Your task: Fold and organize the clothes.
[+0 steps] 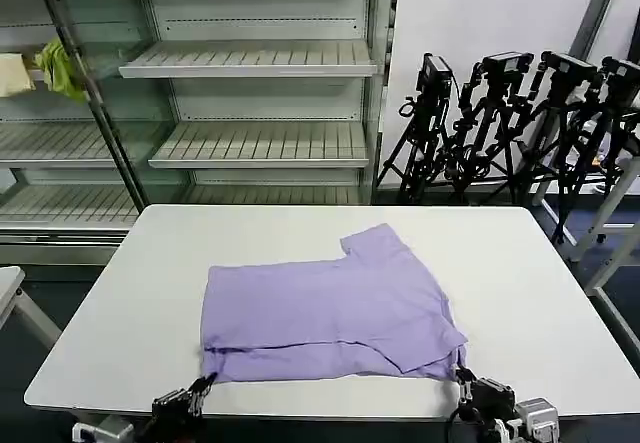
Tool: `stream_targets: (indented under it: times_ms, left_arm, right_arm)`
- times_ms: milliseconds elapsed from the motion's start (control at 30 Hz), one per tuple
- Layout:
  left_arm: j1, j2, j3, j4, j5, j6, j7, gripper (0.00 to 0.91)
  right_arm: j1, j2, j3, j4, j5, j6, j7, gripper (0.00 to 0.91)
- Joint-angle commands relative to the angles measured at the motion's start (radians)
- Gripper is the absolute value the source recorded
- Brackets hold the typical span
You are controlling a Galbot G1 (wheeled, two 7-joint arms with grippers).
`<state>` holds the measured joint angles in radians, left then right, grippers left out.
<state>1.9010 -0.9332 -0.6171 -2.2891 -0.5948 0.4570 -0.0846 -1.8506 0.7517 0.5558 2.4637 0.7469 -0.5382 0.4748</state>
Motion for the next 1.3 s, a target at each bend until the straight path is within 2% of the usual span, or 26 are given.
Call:
stream_targets:
  times_ms: [33, 567, 1067, 1100, 1133, 1167, 1300]
  left_arm:
    - [0.149, -0.001, -0.050, -0.063, 0.010, 0.042, -0.001, 0.010]
    - [0.146, 0.010, -0.081, -0.027, 0.006, 0.034, -0.002, 0.010]
    - [0.149, -0.011, -0.068, -0.032, 0.031, 0.021, -0.003, 0.010]
    - [0.149, -0.012, -0.069, -0.033, 0.030, 0.022, -0.003, 0.171]
    - [0.149, -0.013, -0.069, -0.033, 0.031, 0.021, -0.004, 0.514]
    - [0.149, -0.016, -0.068, -0.035, 0.031, 0.021, -0.005, 0.907]
    - [0.150, -0.025, -0.059, -0.041, 0.044, 0.019, -0.010, 0.907]
  right_arm:
    - [-0.119, -0.027, 0.021, 0.047, 0.015, -0.004, 0.055, 0.000]
    - [-0.181, -0.035, 0.071, 0.049, 0.011, -0.003, 0.094, 0.000]
    - [-0.173, -0.033, 0.077, 0.036, -0.002, 0.000, 0.099, 0.000]
    - [-0.171, -0.032, 0.074, 0.035, -0.009, -0.001, 0.101, 0.282]
    - [-0.169, -0.032, 0.069, 0.034, -0.012, -0.004, 0.104, 0.605]
    - [-0.166, -0.031, 0.067, 0.034, -0.012, -0.008, 0.106, 0.907]
    - [-0.157, -0.029, 0.061, 0.032, -0.017, -0.010, 0.102, 0.907]
